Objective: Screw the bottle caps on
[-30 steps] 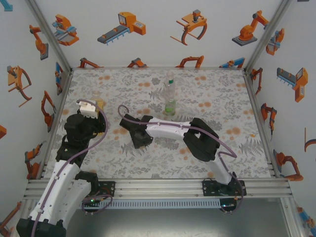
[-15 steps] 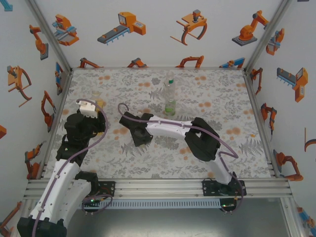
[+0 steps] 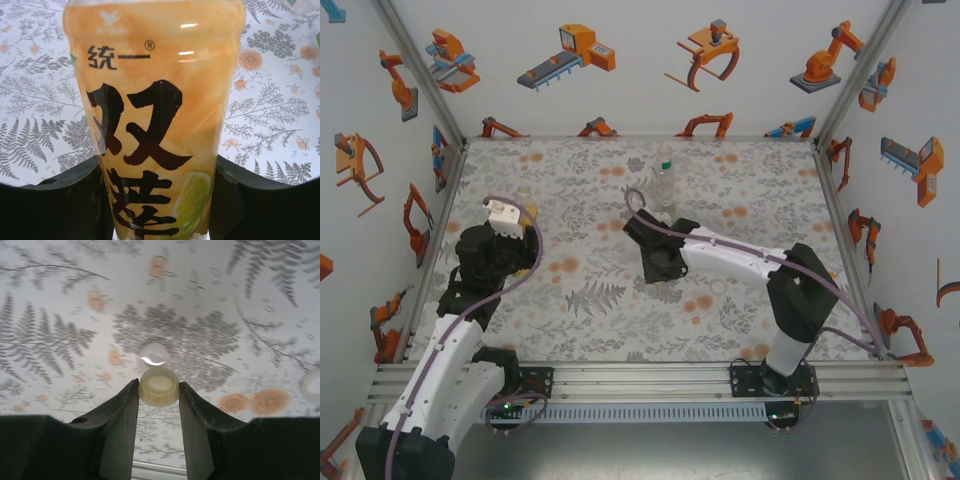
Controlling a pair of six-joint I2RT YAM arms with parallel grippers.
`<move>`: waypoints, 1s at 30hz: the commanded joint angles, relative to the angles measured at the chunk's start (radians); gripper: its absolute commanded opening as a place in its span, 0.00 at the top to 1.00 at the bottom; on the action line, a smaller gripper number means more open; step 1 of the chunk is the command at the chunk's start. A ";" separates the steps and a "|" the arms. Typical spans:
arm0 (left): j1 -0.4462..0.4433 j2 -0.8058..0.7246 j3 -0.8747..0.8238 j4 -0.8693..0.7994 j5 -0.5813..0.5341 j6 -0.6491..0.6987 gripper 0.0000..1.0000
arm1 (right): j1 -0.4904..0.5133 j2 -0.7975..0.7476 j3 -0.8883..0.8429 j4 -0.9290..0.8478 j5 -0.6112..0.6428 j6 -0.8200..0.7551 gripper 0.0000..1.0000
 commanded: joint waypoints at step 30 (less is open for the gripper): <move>-0.149 0.047 0.007 0.030 0.053 0.043 0.98 | -0.150 -0.087 -0.289 0.163 -0.053 0.025 0.52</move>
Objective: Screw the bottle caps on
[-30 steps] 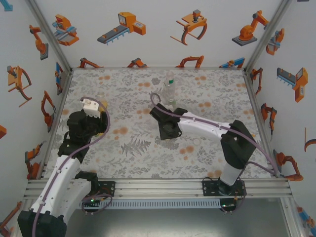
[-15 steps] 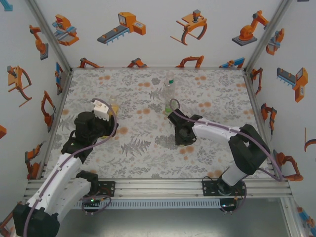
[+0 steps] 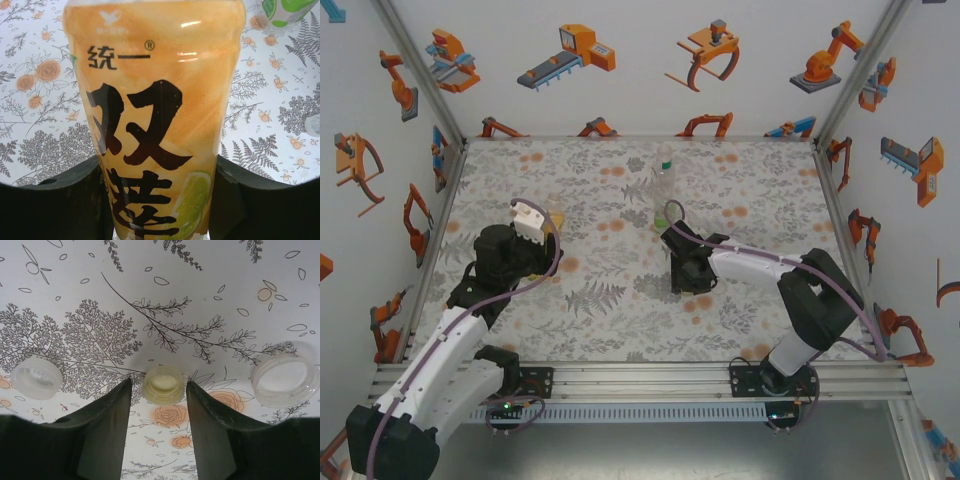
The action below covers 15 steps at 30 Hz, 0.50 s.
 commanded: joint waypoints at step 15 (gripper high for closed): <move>-0.003 -0.021 0.007 0.024 -0.014 0.030 0.98 | -0.003 -0.052 0.076 -0.079 0.023 0.002 0.55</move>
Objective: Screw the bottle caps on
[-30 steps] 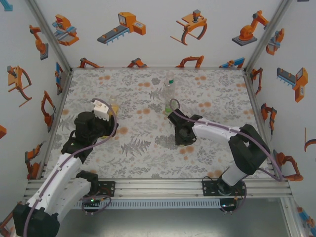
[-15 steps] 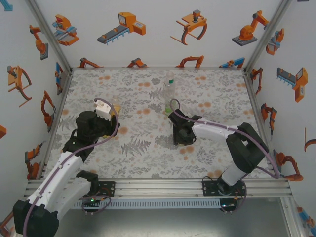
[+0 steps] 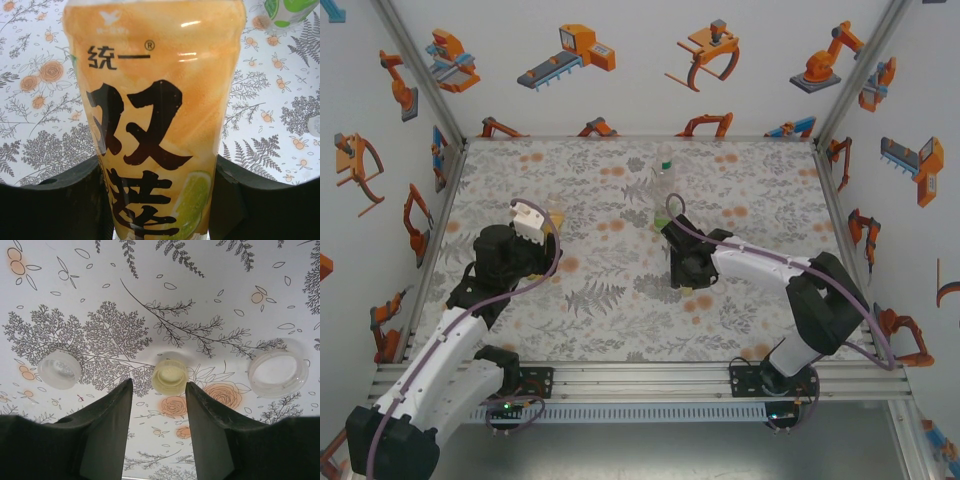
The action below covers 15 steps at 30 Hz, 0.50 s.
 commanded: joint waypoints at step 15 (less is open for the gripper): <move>-0.004 -0.012 0.008 0.024 -0.015 0.021 0.98 | -0.002 0.034 0.016 -0.012 0.005 0.004 0.55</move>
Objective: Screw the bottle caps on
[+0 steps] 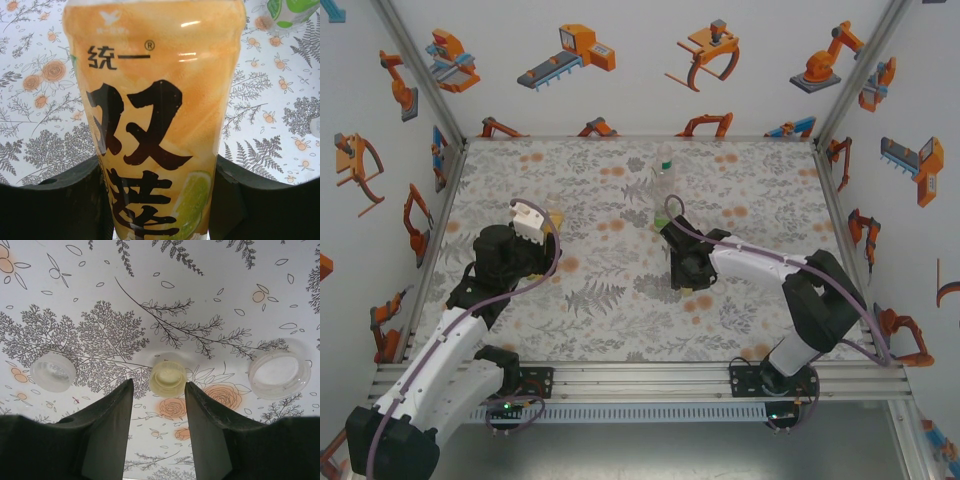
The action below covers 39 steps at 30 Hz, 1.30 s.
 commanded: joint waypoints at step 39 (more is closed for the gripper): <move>-0.003 -0.022 0.005 0.009 -0.016 0.018 0.98 | -0.074 -0.030 -0.191 0.391 -0.280 0.184 0.77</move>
